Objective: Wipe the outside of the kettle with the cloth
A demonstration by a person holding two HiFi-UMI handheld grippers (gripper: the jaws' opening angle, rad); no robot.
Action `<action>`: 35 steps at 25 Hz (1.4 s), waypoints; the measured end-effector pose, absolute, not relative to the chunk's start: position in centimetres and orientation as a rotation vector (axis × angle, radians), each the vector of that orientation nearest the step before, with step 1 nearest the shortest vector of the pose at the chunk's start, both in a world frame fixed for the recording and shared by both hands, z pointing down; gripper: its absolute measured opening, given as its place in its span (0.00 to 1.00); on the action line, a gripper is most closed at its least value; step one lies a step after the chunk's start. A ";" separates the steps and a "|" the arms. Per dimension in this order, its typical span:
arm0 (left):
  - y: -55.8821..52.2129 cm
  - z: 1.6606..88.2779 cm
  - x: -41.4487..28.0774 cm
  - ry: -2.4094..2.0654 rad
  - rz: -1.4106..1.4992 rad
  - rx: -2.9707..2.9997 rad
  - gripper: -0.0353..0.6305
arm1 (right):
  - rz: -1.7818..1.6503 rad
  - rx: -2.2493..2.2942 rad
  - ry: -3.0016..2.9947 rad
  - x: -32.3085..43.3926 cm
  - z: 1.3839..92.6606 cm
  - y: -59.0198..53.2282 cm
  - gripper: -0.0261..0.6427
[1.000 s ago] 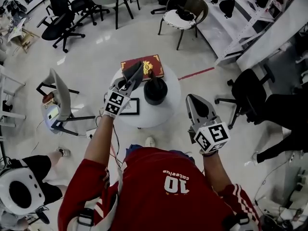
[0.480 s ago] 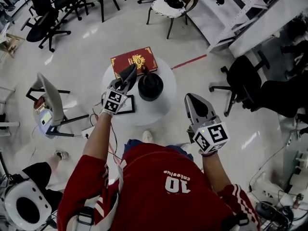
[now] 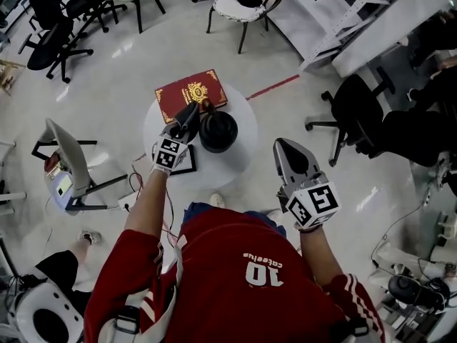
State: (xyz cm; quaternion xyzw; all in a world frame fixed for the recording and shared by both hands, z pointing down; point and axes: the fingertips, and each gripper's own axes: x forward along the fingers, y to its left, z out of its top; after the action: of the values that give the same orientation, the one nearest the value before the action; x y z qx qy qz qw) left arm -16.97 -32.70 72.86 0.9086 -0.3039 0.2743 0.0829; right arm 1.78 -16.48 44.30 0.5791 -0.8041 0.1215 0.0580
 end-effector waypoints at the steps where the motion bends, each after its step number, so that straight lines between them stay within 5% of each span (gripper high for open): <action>1: -32.8 72.9 -16.6 -0.890 0.817 2.716 0.12 | 0.368 1.760 -2.435 1.8 44.3 -16.7 0.06; 35: -27.2 73.8 -15.9 -0.989 0.811 2.588 0.12 | 0.368 1.558 -2.521 3.3 43.8 -13.5 0.06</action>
State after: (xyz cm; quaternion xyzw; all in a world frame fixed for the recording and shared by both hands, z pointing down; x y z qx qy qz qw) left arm -15.95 -27.24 73.77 0.8892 -0.3398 0.2787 0.1272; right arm 3.33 -13.47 43.82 0.5201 -0.8416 0.1230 0.0778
